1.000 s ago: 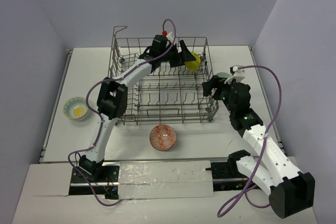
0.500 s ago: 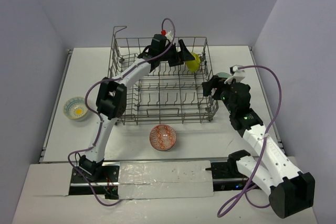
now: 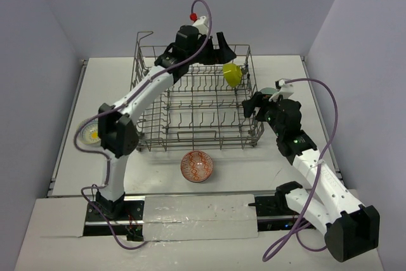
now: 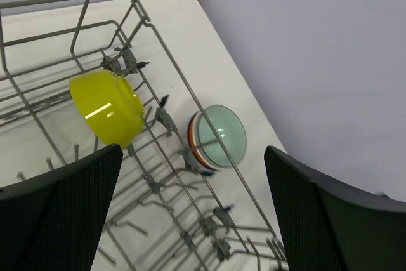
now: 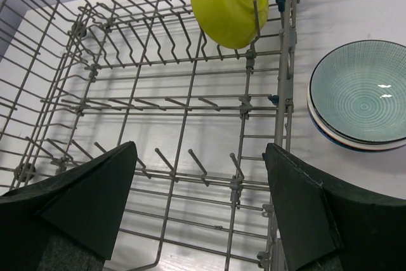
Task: Load the bowls into the dish rack
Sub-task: Insert the bowl into the dish rack, then pick up the bowl from the bowl.
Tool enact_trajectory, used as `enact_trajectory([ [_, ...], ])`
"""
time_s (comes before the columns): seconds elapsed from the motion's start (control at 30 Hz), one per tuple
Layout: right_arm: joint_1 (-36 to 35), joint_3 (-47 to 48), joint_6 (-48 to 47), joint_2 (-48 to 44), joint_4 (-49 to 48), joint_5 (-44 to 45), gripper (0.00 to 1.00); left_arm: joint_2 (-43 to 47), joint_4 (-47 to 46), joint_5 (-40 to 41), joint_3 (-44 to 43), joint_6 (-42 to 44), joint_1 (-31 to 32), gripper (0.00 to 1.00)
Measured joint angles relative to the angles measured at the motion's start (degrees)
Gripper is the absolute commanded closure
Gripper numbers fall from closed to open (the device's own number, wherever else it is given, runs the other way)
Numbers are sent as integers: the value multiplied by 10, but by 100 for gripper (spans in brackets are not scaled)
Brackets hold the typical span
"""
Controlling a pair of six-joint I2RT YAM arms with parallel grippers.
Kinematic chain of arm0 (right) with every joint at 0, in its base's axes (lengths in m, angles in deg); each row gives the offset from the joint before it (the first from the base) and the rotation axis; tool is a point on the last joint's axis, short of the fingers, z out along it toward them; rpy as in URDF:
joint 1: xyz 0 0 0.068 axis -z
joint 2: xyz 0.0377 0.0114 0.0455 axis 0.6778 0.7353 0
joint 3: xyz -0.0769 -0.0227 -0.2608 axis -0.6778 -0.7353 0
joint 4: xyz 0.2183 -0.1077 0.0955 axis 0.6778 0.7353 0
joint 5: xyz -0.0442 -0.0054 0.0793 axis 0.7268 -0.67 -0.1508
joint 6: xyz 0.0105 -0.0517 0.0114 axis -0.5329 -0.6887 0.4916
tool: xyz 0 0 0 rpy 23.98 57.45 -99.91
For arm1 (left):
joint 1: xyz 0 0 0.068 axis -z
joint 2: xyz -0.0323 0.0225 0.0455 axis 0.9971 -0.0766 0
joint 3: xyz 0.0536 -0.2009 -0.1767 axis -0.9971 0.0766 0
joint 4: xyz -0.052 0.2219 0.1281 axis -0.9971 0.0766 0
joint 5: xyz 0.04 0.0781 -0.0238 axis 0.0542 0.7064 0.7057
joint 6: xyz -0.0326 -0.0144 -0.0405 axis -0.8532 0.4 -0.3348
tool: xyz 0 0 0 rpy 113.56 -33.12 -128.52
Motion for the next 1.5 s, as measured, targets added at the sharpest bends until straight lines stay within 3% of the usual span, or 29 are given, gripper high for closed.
enact_trajectory([
  [0.3,0,0,0,4,0,-21,11,315,-29,179,237,77,49,1],
  [0.5,0,0,0,4,0,-30,11,448,-4,335,337,127,50,1],
  [0.77,0,0,0,-3,0,-35,11,625,52,437,447,141,51,1],
  [1.03,0,0,0,-13,0,-49,11,678,178,508,438,124,7,1],
  [1.3,0,0,0,-24,1,-59,11,679,267,480,503,108,-118,1],
  [1.5,0,0,0,-25,1,-63,11,694,281,449,536,108,-197,1],
])
